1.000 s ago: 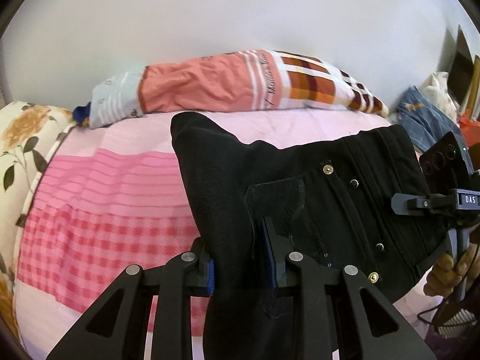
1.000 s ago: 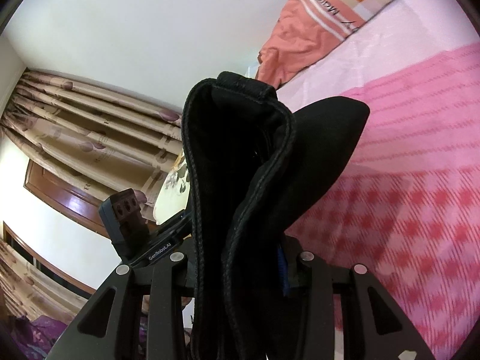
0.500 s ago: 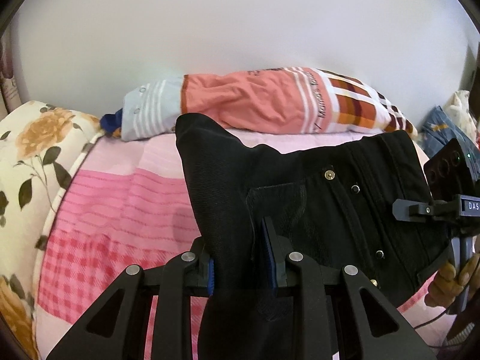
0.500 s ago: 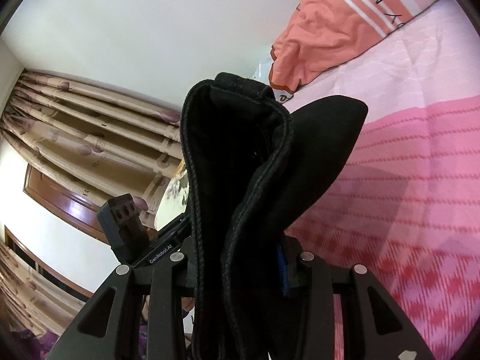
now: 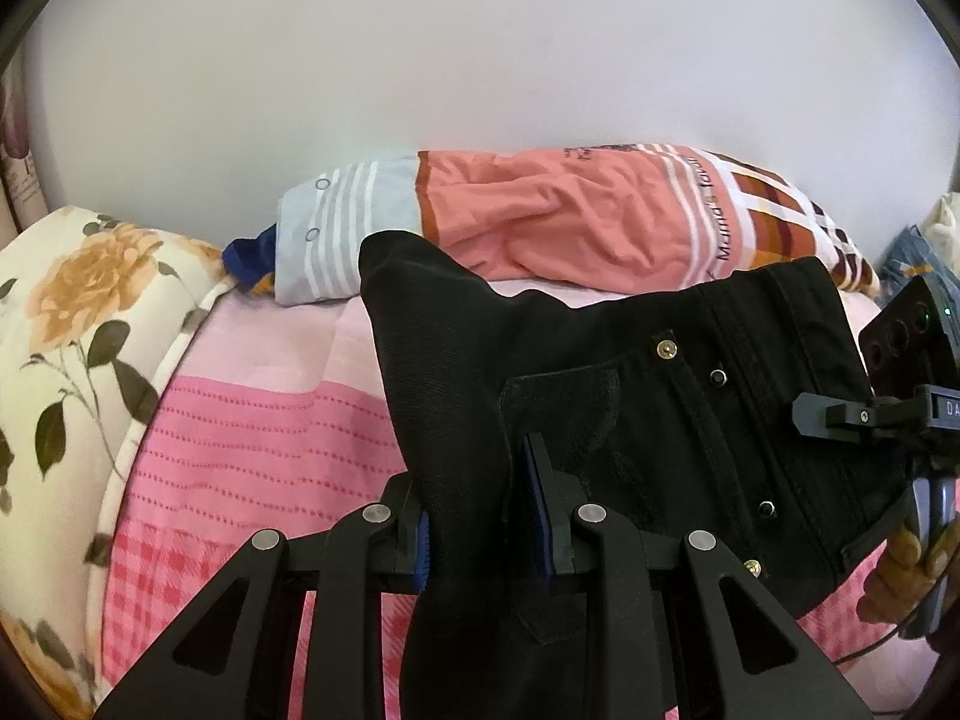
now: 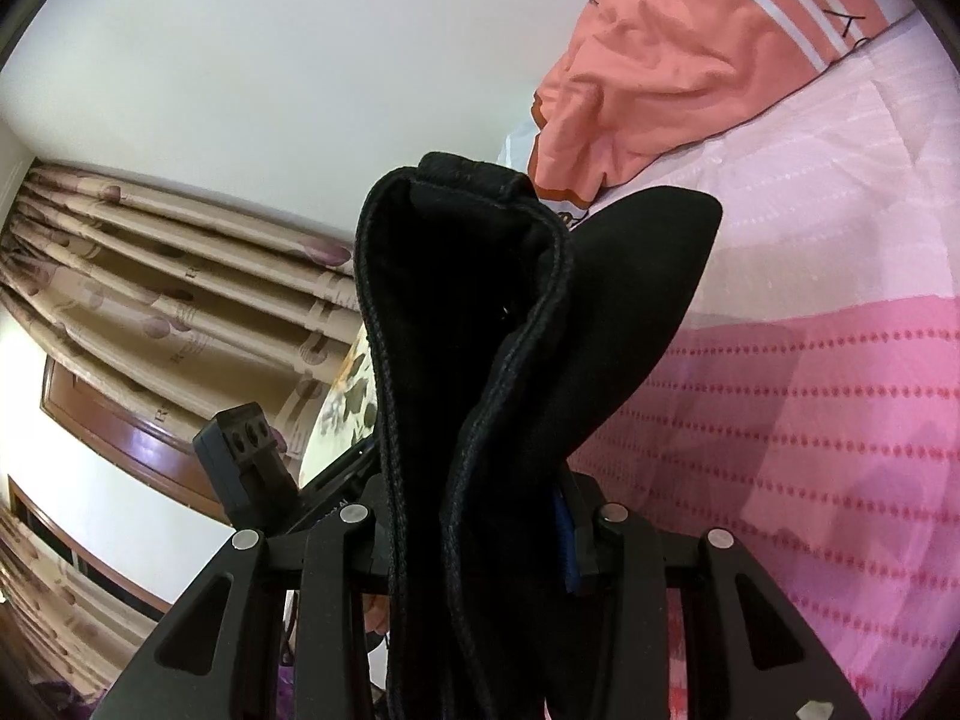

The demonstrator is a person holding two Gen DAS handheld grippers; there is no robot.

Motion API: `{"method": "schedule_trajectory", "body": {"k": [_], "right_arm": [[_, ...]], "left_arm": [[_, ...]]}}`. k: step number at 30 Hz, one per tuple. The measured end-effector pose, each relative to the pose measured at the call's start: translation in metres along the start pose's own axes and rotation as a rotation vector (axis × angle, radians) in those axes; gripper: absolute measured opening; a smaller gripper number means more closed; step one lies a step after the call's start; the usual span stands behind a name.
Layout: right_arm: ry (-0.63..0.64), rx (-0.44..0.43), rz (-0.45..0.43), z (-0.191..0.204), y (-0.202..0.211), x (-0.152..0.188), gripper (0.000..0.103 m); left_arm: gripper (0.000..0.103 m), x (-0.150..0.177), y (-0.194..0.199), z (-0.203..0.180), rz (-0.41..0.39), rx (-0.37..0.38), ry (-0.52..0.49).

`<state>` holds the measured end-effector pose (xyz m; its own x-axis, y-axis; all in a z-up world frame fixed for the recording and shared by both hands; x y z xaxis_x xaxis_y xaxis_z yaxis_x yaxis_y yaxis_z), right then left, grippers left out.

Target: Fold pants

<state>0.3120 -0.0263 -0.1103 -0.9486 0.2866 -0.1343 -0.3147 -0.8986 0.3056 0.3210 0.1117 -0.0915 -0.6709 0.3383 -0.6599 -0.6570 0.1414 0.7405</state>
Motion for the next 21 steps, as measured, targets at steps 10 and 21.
{"method": "schedule_trajectory", "body": {"k": [10,21], "right_arm": [[-0.019,0.007,-0.007,-0.013,-0.021,-0.023,0.036],[-0.011,0.051,0.001,-0.026,-0.033,-0.039,0.036]], "left_arm": [[0.026,-0.005,-0.037,0.023,0.017,-0.007,0.003],[0.026,0.0,-0.069,0.028,0.046,0.005,0.01]]}}
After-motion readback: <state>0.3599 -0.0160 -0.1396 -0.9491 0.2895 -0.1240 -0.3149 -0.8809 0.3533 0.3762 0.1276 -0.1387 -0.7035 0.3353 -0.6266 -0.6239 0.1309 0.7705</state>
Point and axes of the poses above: each gripper's, at about its wrist camera, not at the fingertips, and y roughly against the way its jaws point, z to its left, x to its underside, the point moved 6 cm from there along -y, roughly the way its jaws point, and after that the axes turned 14 degrees about -y, right-handed, at the moved point
